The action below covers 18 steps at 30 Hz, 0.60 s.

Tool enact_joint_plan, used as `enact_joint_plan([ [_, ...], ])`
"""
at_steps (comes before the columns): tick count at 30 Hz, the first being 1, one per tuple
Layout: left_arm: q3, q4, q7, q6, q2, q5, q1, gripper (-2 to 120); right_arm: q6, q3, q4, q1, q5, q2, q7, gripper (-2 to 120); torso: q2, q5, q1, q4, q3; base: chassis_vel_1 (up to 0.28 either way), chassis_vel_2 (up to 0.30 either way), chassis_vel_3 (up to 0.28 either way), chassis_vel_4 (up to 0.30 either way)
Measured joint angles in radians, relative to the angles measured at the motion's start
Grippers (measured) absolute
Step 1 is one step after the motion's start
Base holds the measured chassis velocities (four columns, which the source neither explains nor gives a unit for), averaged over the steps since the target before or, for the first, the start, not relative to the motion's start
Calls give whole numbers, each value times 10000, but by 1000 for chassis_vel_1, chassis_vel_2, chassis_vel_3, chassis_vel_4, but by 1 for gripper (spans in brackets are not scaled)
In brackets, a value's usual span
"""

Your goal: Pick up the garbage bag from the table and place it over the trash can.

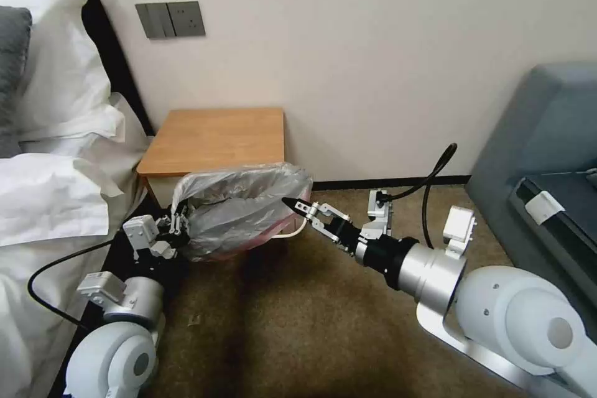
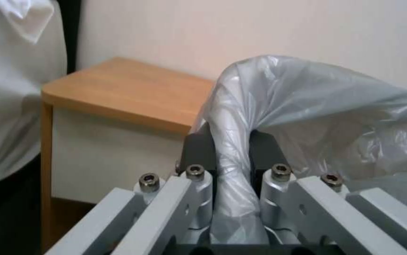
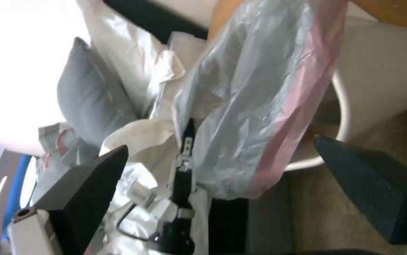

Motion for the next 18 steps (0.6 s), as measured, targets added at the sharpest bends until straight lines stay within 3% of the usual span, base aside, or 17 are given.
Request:
enact_joint_plan([
  [18,106,-169,213,-256,-75,707,94,9,-146,-678,-595,318,-735,646,175,100,0,0,1,0,0,0,0,0,0],
])
